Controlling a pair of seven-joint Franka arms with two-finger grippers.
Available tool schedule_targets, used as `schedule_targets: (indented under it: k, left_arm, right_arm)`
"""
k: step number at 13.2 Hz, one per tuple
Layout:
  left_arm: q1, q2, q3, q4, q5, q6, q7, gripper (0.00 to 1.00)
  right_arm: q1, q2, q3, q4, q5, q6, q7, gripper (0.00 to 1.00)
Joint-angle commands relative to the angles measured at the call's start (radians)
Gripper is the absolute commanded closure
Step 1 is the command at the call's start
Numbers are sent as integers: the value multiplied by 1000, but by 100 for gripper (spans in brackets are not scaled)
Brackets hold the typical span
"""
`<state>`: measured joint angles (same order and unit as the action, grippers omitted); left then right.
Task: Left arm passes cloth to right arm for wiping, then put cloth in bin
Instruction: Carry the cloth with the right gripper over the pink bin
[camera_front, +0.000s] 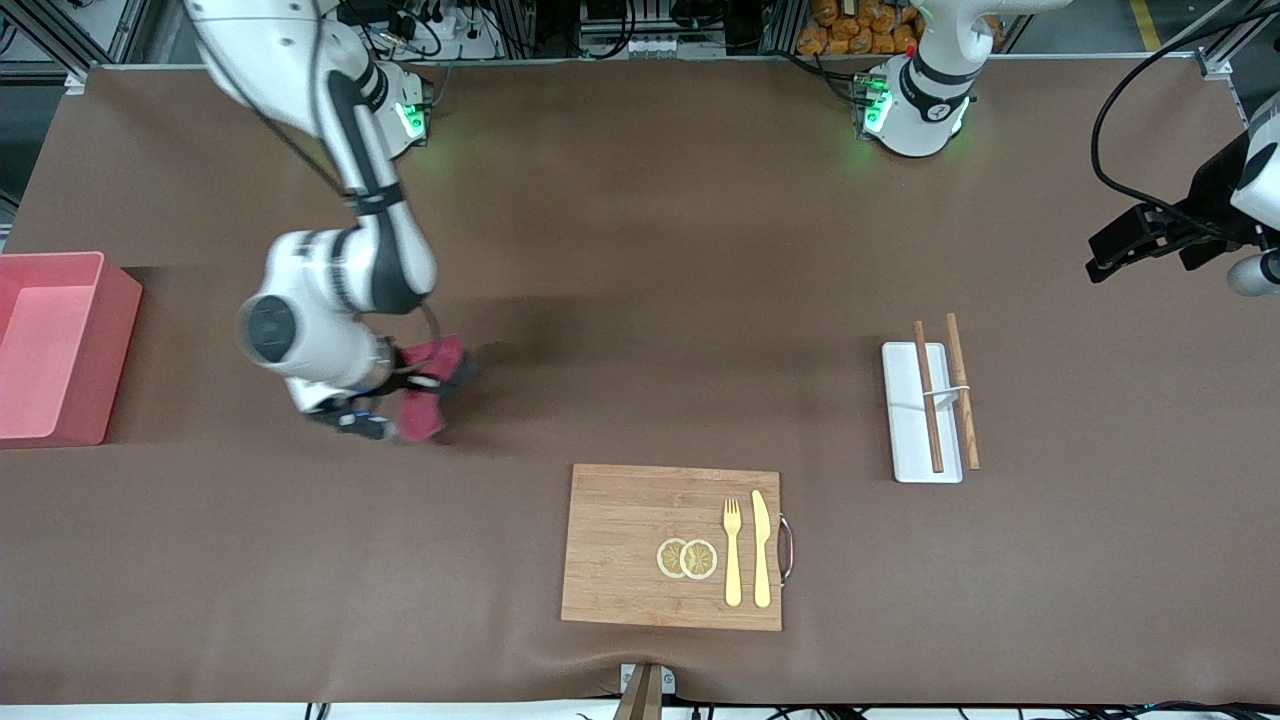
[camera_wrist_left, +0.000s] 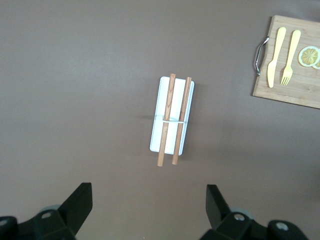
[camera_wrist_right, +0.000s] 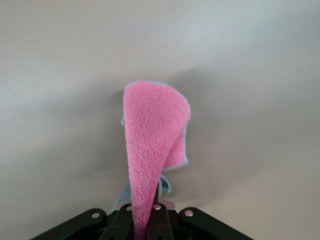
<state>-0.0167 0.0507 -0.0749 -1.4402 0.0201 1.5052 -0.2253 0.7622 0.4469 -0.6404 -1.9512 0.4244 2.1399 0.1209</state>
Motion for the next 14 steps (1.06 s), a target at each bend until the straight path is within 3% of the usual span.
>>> schedule_targets:
  k: [1,5,7,9,12,14]
  left_arm:
    - [-6,-31,6,-28,-3,-28,-3,0]
    - [-6,-34,4,-26,-14,-36,0,0]
    - [-11,-46,-11,-31,-17,-42,-22,0]
    - [-12,-46,-17,-28,-17,-43,-34,0]
    - [-11,-46,-19,-29,-17,-43,-32,0]
    - [-12,-46,-17,-28,-15,-42,-20,0]
  right_arm:
    - [-8,-36,-150,49,-64,-141,-201,100]
    - [-44,-28,-399,144,-65,-299,-582,100]
    - [-142,-21,-450,220,-78,-339,-775,100]
    - [-288,-13,-443,290,-149,-339,-898,100]
    - [-475,48,-421,348,-161,-327,-1117,100]
    - [-663,73,-287,389,-164,-258,-1208,100]
